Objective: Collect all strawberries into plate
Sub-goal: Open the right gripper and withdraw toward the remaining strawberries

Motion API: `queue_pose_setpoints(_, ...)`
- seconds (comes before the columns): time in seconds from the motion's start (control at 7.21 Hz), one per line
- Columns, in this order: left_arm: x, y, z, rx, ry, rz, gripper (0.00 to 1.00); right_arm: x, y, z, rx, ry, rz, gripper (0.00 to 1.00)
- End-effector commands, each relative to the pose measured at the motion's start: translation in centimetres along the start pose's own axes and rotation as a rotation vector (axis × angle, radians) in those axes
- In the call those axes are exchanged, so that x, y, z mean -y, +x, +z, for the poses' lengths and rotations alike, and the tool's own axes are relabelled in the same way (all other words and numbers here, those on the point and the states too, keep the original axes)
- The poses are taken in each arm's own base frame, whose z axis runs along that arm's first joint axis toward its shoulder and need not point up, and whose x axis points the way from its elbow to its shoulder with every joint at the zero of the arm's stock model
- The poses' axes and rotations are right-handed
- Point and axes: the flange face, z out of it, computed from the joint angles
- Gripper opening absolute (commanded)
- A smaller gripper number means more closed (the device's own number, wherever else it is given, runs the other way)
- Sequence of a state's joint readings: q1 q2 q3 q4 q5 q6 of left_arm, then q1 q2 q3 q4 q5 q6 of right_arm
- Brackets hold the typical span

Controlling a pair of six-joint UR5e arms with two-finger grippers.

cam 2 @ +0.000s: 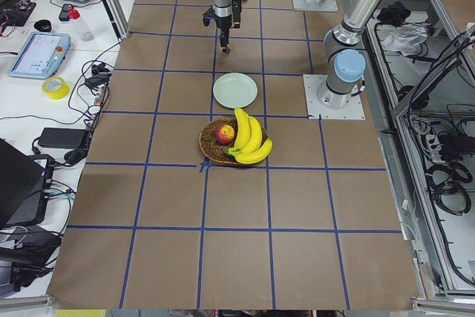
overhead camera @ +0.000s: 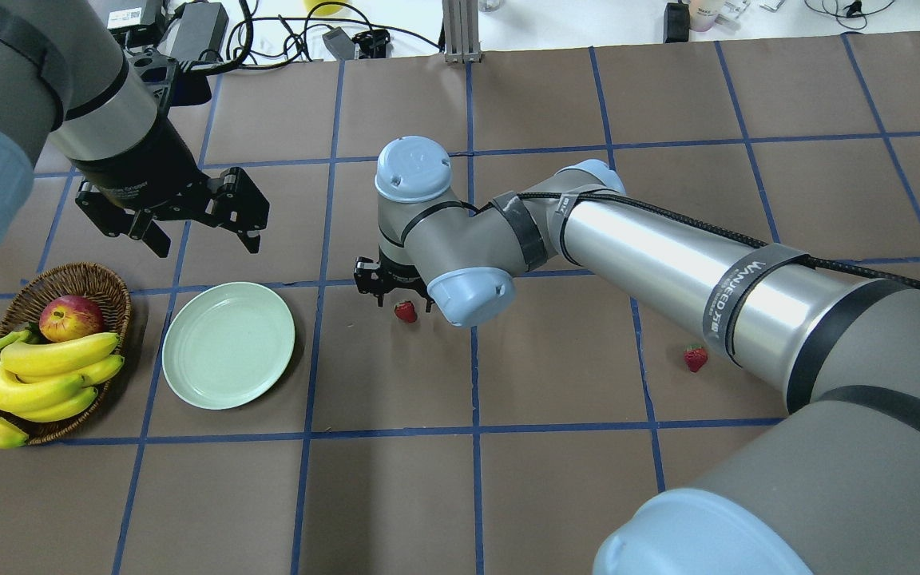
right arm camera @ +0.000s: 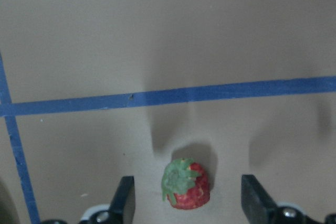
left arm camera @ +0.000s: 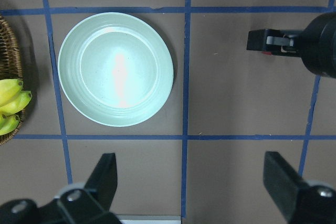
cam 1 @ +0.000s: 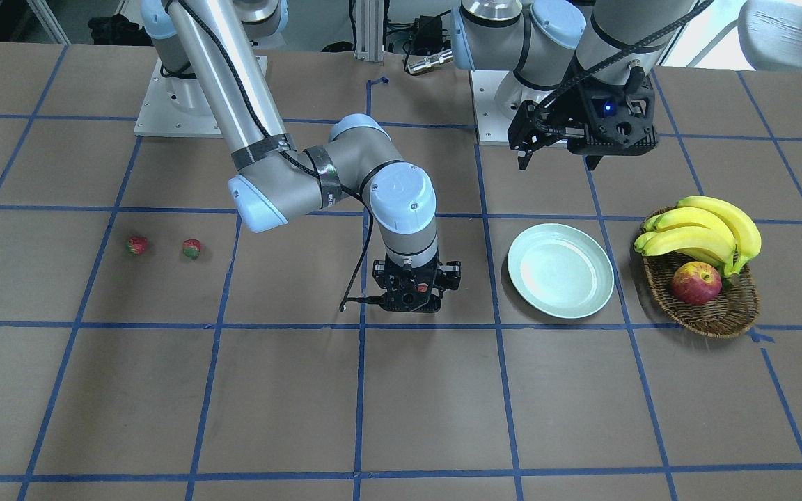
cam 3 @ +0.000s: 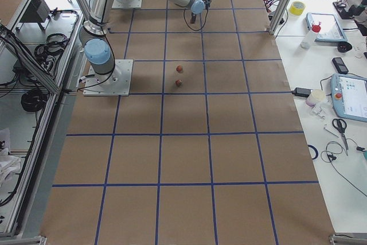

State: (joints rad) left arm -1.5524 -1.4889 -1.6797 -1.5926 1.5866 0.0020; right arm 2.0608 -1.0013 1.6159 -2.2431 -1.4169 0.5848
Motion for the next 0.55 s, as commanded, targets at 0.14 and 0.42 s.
queue_pose_setpoints(0.14, 0.0, 0.0, 0.0, 0.001, 0.0, 0.001, 1.0, 2.9, 8.5, -7.7, -0.148, 0.032, 0.054, 0.76)
queue_pose_setpoints(0.42, 0.0, 0.0, 0.0, 0.0, 0.001, 0.001, 1.0, 4.9, 18.8, -10.8, -0.157, 0.023, 0.173, 0.76)
